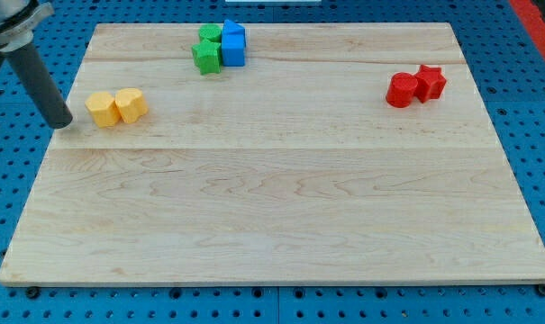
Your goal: Move the yellow blocks towards the center
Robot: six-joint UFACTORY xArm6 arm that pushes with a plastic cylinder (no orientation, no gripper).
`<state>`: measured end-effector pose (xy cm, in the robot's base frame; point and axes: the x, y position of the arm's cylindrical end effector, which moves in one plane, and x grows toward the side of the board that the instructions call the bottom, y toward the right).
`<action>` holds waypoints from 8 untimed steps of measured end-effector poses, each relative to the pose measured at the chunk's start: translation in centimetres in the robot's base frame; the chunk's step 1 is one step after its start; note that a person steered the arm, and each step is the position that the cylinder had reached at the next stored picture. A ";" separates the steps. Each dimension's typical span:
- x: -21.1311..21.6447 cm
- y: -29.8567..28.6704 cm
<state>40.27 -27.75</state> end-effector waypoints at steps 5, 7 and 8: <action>-1.6 4.2; -1.8 5.8; -3.3 3.8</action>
<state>37.00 -23.93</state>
